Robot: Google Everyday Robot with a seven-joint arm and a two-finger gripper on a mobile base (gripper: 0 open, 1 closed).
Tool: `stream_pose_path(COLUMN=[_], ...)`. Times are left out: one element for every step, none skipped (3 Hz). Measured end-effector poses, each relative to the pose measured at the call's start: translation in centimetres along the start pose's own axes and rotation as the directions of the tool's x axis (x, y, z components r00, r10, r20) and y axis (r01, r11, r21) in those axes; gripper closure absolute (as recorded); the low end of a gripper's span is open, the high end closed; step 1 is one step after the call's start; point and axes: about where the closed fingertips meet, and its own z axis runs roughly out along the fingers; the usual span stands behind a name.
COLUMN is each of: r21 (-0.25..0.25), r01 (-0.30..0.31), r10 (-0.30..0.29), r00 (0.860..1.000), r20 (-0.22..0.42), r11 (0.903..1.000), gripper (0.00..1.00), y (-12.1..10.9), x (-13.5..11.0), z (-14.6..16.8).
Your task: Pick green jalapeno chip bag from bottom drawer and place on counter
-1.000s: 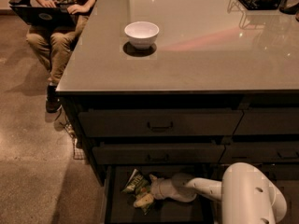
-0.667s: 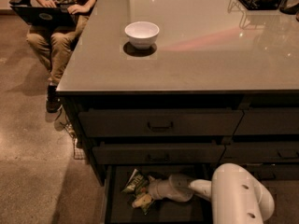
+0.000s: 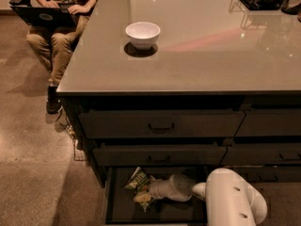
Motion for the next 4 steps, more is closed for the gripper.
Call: stream_pose_path(r21=[0.000,0.000,0.000,0.000], r01=[0.000,0.000,0.000,0.000], r10=[0.000,0.000,0.000,0.000], r00=[1.000,1.000,1.000,1.000], r20=[0.000,0.000,0.000,0.000], r11=[1.0000,1.0000,1.0000,1.0000], gripper=[0.55,0.78,1.00,1.00], y=[0.02,0.06,0.08,0.08], x=[-0.06,-0.17,-0.23,-0.25], z=[-0.06,-0.15,-0.21,-0.23])
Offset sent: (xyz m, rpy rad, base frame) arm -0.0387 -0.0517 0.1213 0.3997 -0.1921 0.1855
